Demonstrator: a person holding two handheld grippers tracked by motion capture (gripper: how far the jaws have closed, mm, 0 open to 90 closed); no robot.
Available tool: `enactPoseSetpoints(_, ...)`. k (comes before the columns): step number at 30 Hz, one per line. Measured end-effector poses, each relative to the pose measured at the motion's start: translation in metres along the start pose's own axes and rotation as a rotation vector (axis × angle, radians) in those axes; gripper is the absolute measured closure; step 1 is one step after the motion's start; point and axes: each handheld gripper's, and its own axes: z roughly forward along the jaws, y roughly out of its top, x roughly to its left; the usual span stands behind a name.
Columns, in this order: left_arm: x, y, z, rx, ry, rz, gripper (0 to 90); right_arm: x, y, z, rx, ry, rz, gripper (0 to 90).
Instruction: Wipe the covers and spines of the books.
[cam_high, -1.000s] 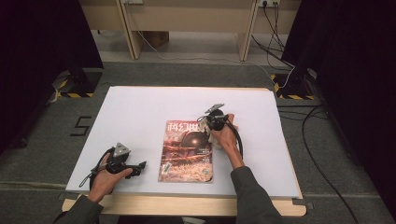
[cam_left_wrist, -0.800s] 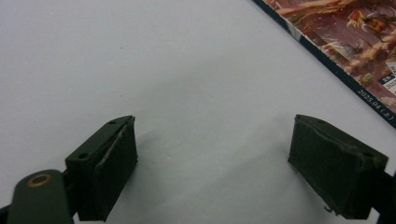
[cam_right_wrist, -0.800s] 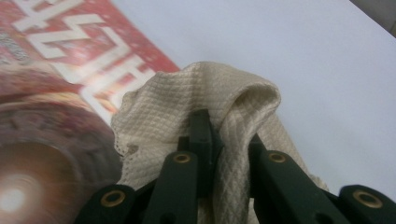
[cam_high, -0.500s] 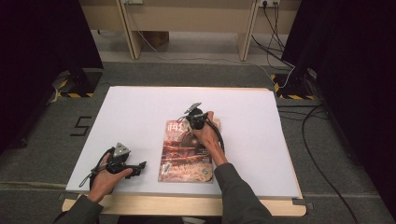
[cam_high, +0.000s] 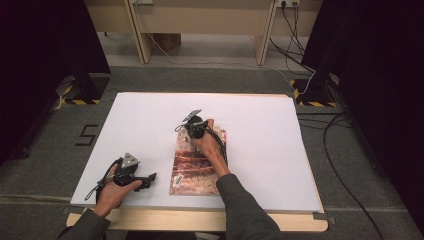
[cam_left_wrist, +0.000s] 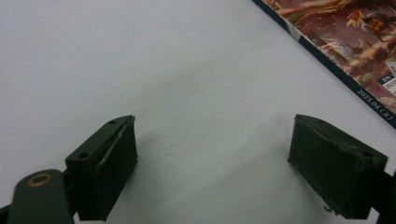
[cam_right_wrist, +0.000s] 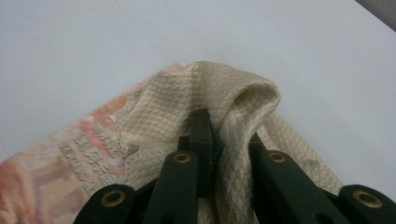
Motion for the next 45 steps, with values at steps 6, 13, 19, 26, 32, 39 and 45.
enactPoseSetpoints(6,0.000,0.000,0.000,-0.002,0.000,-0.002,14.1,0.015,0.004,0.002,-0.024,0.067,-0.050,82.1)
enactPoseSetpoints(13,0.000,0.000,0.000,-0.002,-0.001,0.001,14.3,0.013,-0.005,-0.005,-0.031,0.084,-0.053,81.9)
enactPoseSetpoints(19,0.000,-0.001,0.000,-0.006,0.000,-0.001,14.3,-0.007,-0.026,-0.020,-0.017,0.042,-0.025,81.9)
enactPoseSetpoints(26,0.000,0.000,0.000,-0.001,0.000,-0.001,14.1,-0.038,-0.065,-0.046,-0.017,-0.011,0.049,81.9)
enactPoseSetpoints(32,0.000,0.000,0.000,0.002,0.000,0.000,13.9,-0.047,-0.080,-0.056,-0.024,-0.039,0.084,82.0)
enactPoseSetpoints(39,0.000,0.000,0.000,0.001,-0.001,0.000,13.8,-0.019,-0.067,-0.050,-0.032,-0.002,0.022,82.1)
enactPoseSetpoints(45,0.000,0.000,0.000,0.001,-0.001,0.000,13.8,0.020,-0.055,-0.048,-0.047,0.071,-0.056,82.1)
